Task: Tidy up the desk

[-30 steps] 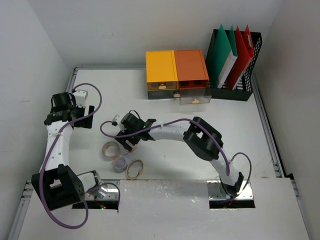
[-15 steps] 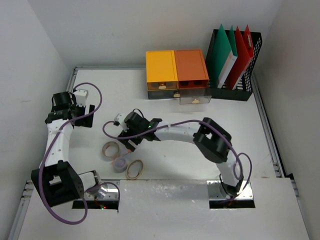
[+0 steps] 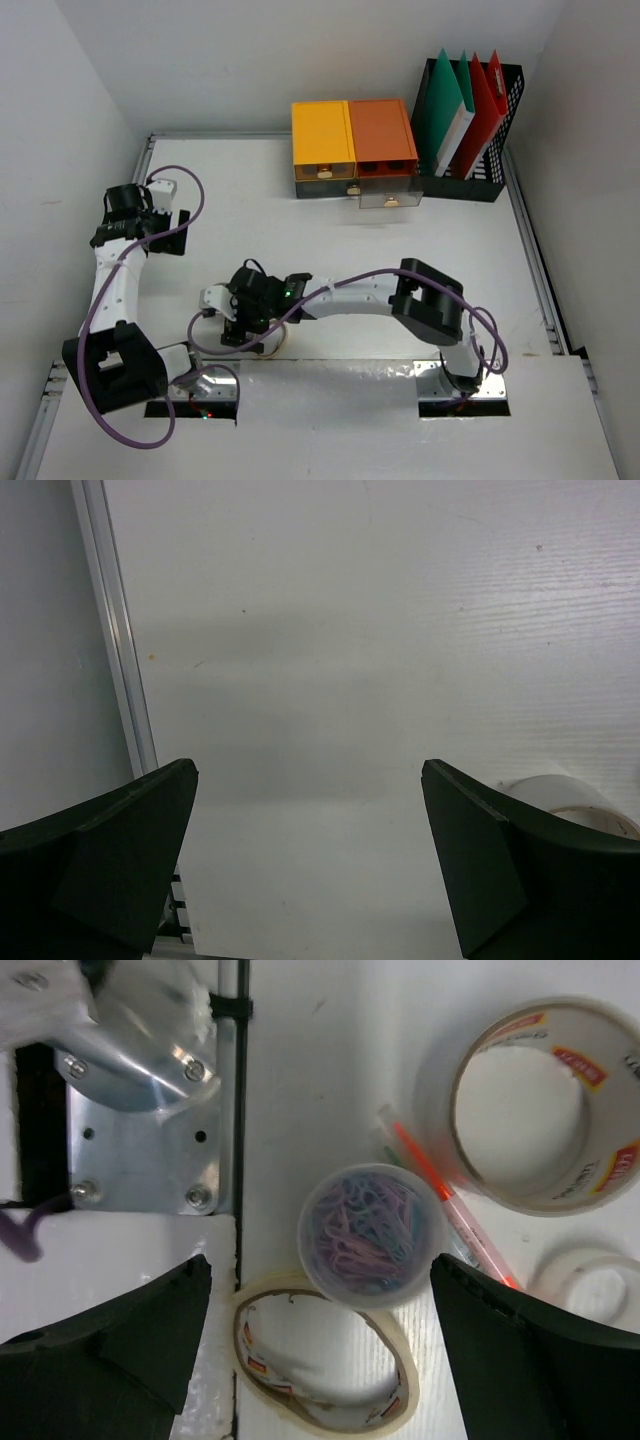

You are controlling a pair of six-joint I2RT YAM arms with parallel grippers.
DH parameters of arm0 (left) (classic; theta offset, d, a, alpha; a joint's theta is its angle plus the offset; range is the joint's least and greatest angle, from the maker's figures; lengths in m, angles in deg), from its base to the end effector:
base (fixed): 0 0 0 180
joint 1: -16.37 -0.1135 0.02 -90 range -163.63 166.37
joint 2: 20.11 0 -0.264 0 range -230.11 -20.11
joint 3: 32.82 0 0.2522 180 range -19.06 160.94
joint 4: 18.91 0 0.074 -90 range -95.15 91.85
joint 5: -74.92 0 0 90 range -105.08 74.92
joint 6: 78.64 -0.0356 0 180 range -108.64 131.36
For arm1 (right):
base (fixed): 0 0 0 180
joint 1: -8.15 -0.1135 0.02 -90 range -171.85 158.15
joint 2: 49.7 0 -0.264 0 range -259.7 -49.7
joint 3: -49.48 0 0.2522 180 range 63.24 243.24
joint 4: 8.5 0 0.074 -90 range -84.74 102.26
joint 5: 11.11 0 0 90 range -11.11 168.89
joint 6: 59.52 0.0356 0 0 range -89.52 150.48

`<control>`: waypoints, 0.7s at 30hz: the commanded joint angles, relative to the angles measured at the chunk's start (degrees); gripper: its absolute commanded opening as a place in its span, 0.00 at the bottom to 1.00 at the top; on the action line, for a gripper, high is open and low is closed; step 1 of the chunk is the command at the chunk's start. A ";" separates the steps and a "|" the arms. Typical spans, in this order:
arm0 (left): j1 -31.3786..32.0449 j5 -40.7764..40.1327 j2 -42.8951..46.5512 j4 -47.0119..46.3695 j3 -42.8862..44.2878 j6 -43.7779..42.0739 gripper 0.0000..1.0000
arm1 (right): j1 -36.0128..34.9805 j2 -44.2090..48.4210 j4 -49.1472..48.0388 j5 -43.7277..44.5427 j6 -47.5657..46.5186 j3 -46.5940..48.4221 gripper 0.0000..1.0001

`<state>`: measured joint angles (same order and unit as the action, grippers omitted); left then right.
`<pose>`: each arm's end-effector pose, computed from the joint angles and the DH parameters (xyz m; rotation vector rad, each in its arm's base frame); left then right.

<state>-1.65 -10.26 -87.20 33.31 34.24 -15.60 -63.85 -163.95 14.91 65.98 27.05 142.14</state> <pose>0.2258 0.0703 0.2700 0.2300 2.4820 0.2290 0.1283 0.4207 0.1845 -1.6169 1.9000 0.8145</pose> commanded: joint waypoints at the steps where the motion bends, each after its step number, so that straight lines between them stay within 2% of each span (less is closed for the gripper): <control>1: -0.08 0.98 1.08 -0.84 0.67 -0.46 0.94 | 0.03 -2.19 -0.24 -0.46 -1.50 3.28 0.87; 11: -0.08 1.77 1.17 -0.93 0.23 -0.90 0.94 | -0.06 -4.39 -3.76 6.05 -0.62 3.46 0.86; 21: -0.08 1.60 1.08 -1.19 -0.30 -1.34 0.94 | -0.85 -4.75 -6.31 -3.70 -2.11 2.76 0.88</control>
<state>-1.65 -9.62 -87.20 33.64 34.11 -16.06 -64.01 -168.30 11.72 66.64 26.14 143.12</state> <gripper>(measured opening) 0.940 0.876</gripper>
